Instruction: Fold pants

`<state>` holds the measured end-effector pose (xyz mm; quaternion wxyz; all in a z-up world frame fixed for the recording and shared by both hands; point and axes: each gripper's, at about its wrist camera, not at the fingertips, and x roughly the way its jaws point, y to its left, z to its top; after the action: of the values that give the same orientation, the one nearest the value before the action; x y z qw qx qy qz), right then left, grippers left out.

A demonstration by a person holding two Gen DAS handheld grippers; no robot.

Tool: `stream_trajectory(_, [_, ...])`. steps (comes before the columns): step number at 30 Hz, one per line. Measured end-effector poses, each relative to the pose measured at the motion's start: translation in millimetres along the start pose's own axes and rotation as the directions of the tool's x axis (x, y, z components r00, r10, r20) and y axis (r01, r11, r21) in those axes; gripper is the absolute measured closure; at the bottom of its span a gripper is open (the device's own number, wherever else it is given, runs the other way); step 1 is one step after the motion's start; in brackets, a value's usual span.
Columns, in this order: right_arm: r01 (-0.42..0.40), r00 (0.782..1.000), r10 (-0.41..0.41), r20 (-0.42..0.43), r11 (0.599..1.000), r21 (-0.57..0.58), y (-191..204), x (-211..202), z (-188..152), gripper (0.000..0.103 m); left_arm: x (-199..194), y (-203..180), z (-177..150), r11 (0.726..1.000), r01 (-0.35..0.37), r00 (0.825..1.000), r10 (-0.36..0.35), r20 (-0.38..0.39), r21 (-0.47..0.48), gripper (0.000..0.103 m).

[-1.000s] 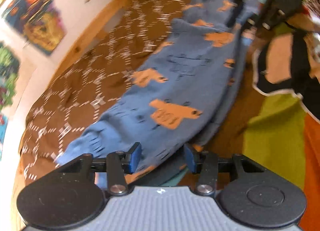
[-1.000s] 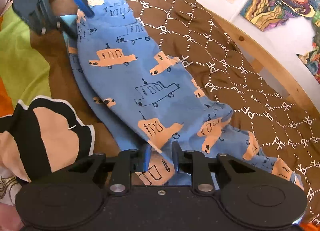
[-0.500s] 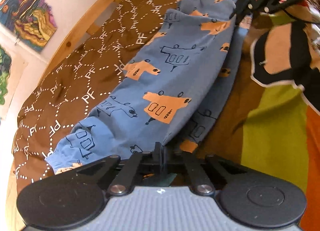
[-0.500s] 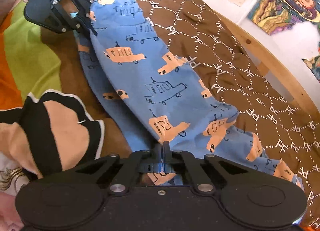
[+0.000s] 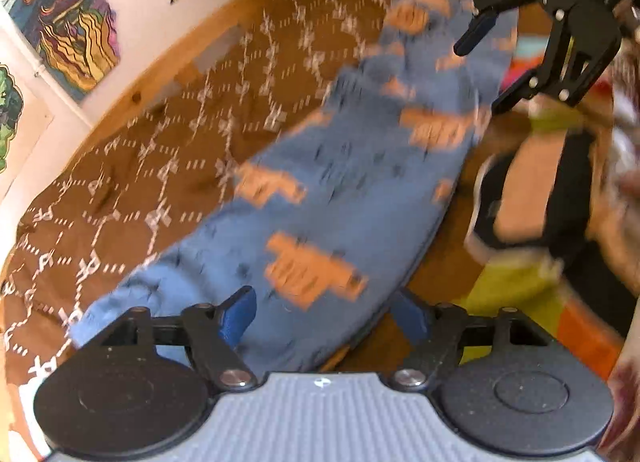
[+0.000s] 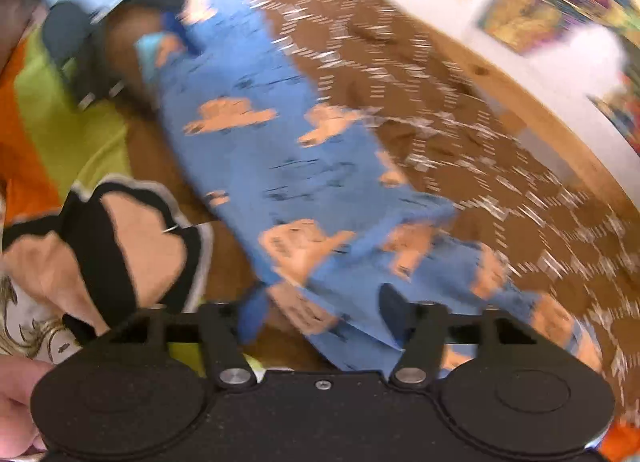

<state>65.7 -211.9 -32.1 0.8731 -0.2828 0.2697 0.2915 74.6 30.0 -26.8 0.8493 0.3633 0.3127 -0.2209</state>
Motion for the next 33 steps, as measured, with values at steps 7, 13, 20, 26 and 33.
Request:
stream_trajectory(7, [0.104, 0.995, -0.095, -0.042, 0.894, 0.436, -89, -21, -41, 0.006, 26, -34, 75, 0.993, 0.022, 0.988, -0.005, 0.151, -0.117, 0.005])
stream_trajectory(13, [0.021, 0.998, -0.058, 0.025, 0.675, 0.737, -152, -25, -71, 0.006, 63, -76, 132, 0.991, 0.068, 0.981, -0.046, 0.188, -0.113, 0.005])
stream_trajectory(20, [0.0, 0.998, -0.048, 0.032, 0.555, 0.832, -194, -14, -91, 0.026, 90, -111, 153, 0.995, 0.098, 0.983, -0.094, 0.155, -0.02, 0.038])
stream_trajectory(26, [0.094, 0.993, -0.115, -0.023, 0.665, 0.741, -204, 1, -82, 0.03, 98, -124, 154, 0.993, 0.115, 0.986, -0.117, 0.118, 0.025, 0.087])
stream_trajectory(33, [0.054, 0.998, -0.06, -0.017, 0.702, 0.71, -213, 13, -81, 0.089, 95, -112, 156, 0.992, 0.116, 0.988, -0.111, 0.109, -0.041, 0.101])
